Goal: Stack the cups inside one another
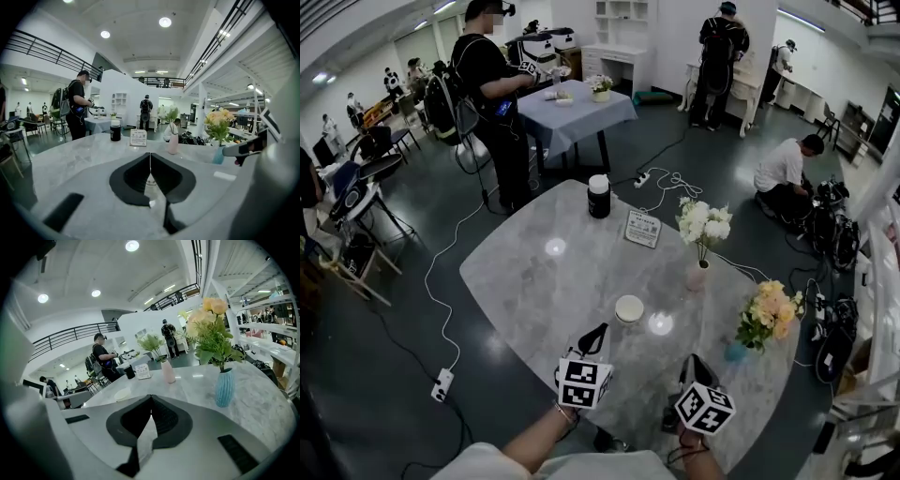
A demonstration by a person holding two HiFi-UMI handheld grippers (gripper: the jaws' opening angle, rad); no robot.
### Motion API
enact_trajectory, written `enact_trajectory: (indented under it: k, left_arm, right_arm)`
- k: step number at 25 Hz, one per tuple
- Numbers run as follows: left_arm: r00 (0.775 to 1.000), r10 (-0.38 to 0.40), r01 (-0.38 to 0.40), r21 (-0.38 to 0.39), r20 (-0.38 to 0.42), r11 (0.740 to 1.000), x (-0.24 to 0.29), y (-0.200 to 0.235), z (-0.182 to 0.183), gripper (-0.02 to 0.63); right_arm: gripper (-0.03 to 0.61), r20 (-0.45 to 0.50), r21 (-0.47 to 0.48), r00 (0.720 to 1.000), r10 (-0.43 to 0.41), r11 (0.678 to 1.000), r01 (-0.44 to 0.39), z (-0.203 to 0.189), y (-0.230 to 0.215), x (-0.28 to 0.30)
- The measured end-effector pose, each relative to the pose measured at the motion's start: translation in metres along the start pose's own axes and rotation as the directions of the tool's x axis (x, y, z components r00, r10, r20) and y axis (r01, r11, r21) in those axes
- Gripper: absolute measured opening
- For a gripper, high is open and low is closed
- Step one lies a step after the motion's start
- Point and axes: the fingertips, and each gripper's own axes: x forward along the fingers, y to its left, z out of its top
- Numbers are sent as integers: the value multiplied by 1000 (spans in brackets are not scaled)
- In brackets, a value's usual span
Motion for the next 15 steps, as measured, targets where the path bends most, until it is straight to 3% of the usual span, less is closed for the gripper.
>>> enact_trajectory:
  k: [15]
  left_arm:
    - [997,76,-75,-108,4,991,-84,-24,-20,11]
  right_arm:
    - [6,-18,-125,983,181,975,-182,-8,36,-23]
